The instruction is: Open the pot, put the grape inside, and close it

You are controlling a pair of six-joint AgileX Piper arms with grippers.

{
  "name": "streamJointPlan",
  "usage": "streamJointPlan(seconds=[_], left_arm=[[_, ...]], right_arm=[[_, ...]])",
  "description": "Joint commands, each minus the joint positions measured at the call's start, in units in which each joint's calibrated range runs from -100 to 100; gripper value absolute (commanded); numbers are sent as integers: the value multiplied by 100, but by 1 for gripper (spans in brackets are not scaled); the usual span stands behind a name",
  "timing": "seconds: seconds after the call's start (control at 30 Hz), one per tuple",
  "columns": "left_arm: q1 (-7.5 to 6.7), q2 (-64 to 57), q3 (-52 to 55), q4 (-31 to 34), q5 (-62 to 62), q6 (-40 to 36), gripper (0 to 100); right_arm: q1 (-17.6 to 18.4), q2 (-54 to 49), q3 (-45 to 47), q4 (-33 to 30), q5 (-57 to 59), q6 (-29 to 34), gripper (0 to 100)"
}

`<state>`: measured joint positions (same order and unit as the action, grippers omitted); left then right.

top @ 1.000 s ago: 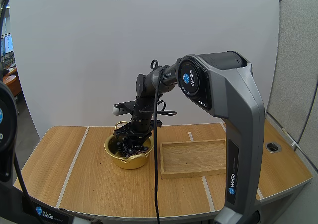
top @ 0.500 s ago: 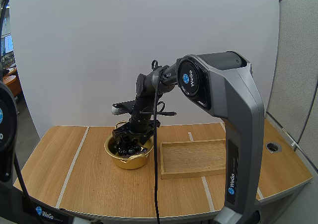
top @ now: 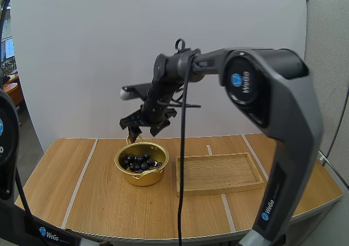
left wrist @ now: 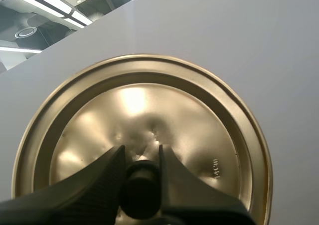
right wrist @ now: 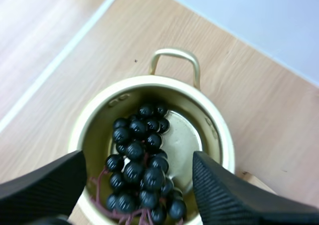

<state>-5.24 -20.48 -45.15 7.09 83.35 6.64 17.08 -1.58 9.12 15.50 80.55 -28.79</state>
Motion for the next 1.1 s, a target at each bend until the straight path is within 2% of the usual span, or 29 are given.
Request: streamJointPlan(seconds=[0.0, 0.43, 0.7, 0.9, 1.07], left_arm=[[-15, -49, -45, 57, -134, -27, 0], [-15, -49, -45, 57, -134, -27, 0], [-15, -49, -45, 57, -134, -27, 0], [-15, -49, -45, 57, -134, -27, 0], [-15, -49, -45, 57, -134, -27, 0]], right_arm=[[7, -460, -47, -142, 414, 9, 100], [7, -2483, 571, -618, 1068, 420, 100], [7, -3945, 1356, -776, 1294, 555, 100], [7, -4586, 1927, -776, 1565, 555, 100], [7, -4939, 2380, -1041, 1573, 655, 100]])
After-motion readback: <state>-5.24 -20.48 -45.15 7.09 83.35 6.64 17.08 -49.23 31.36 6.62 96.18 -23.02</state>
